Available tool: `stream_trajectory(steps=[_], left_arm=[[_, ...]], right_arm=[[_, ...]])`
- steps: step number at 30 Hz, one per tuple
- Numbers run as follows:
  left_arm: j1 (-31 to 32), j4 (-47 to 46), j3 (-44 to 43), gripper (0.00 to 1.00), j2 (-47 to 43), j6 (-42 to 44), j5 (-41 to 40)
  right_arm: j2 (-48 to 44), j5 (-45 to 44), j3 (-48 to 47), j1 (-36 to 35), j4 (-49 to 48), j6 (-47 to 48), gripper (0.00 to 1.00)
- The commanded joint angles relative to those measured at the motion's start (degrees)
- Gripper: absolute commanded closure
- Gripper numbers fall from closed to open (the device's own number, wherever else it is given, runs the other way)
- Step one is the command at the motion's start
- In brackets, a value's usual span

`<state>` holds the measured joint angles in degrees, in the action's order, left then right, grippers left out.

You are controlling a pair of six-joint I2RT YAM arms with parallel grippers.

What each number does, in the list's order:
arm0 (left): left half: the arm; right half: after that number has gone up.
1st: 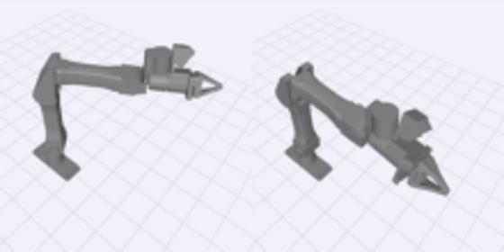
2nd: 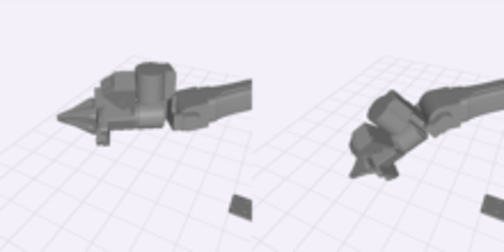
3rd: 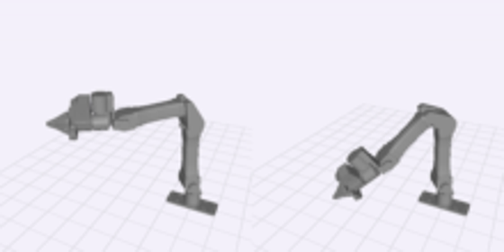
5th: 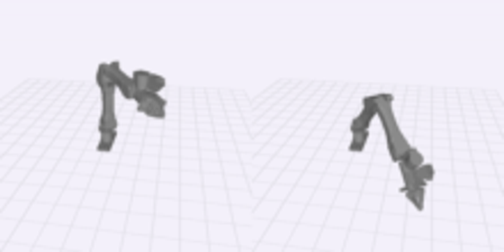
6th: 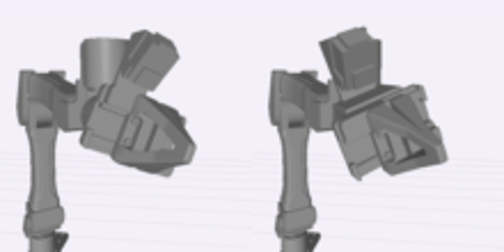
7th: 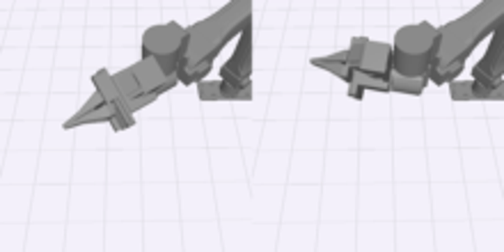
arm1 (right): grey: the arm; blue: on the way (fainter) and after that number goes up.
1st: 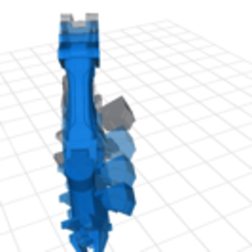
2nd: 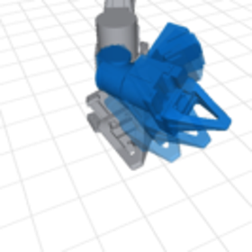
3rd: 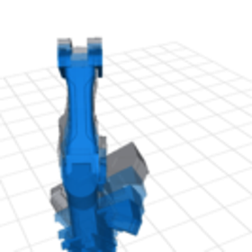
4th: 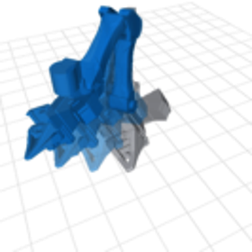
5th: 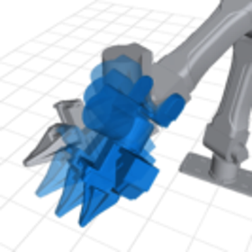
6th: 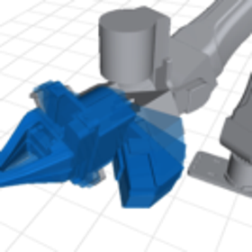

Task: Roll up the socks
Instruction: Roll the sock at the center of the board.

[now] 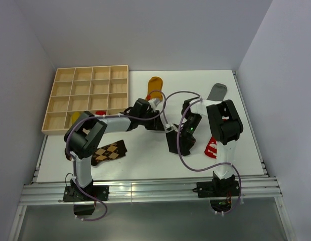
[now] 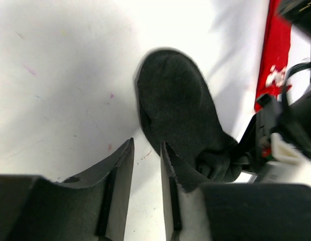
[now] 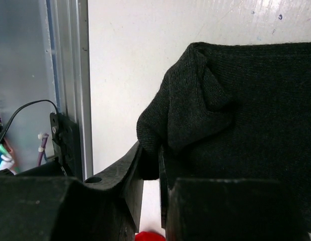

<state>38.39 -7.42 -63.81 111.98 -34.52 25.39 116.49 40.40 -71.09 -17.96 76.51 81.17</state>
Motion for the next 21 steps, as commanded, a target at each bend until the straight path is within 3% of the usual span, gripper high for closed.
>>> stream_trajectory(steps=[1, 6, 11, 15, 17, 21], left_arm=[[0.8, -4.54, 0.44, 0.68, -7.03, 3.4, -4.46], [7.29, -9.09, 11.76, 0.69, -17.39, 9.64, -15.26], [17.84, -13.68, 19.69, 0.64, -25.94, 19.54, -33.53], [30.56, -9.81, 14.26, 0.62, -18.86, 28.27, -47.86], [33.93, -7.62, 9.44, 0.6, -14.36, 33.26, -55.14], [40.61, -9.79, 5.89, 0.57, -6.0, 41.72, -58.0]], right_arm=[[-1.17, -0.06, -1.33, 0.38, 6.11, -0.12, 0.84], [-0.56, 0.64, -2.39, 0.29, 6.19, -1.01, 0.83], [-0.03, 0.82, -2.39, 0.29, 6.19, -1.19, 0.83], [0.32, 0.91, -2.56, 0.29, 6.11, -1.62, 0.83], [0.58, 0.91, -2.74, 0.2, 6.11, -1.89, 0.83], [1.11, 0.82, -3.0, 0.29, 6.11, -1.98, 0.83]])
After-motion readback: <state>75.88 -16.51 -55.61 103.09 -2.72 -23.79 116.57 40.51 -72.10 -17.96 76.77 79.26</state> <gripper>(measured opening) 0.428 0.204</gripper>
